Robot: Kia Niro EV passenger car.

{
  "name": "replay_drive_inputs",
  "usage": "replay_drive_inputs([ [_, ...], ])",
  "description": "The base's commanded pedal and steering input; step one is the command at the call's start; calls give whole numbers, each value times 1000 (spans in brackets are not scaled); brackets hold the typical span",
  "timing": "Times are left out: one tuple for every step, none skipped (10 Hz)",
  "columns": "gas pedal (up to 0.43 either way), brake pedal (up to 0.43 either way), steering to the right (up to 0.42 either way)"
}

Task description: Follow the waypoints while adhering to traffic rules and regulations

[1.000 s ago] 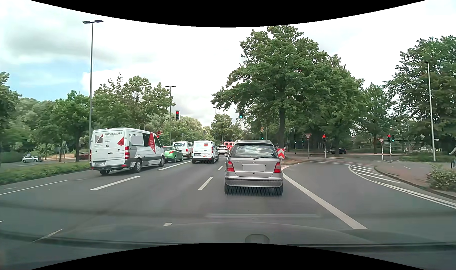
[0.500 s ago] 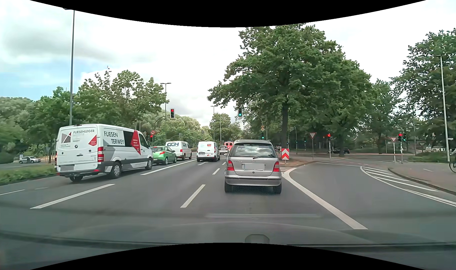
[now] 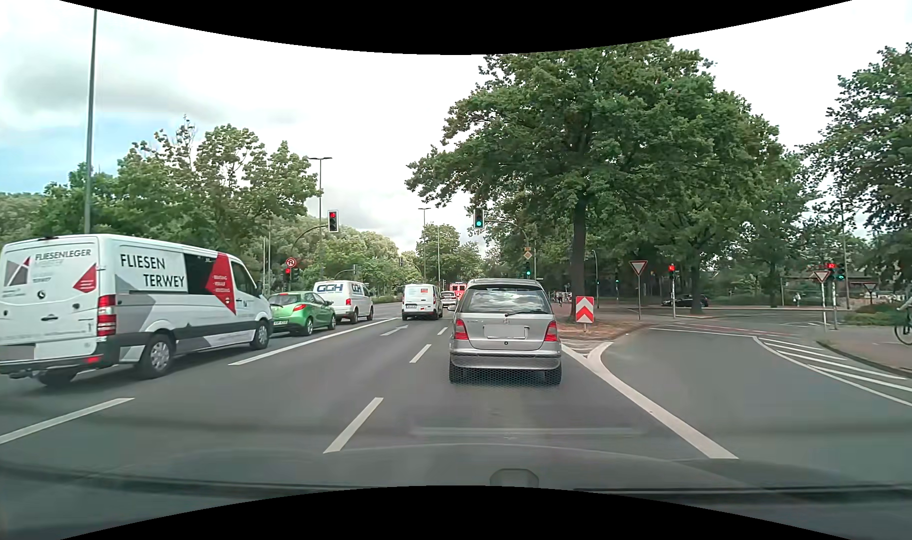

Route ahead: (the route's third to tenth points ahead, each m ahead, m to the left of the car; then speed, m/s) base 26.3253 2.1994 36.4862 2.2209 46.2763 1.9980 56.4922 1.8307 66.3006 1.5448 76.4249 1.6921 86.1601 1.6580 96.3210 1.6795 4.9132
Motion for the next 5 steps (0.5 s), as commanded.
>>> replay_drive_inputs([
  [169, 18, 2],
  [169, 18, 2],
  [177, 18, 2],
  [197, 18, 2],
  [197, 18, 1],
])
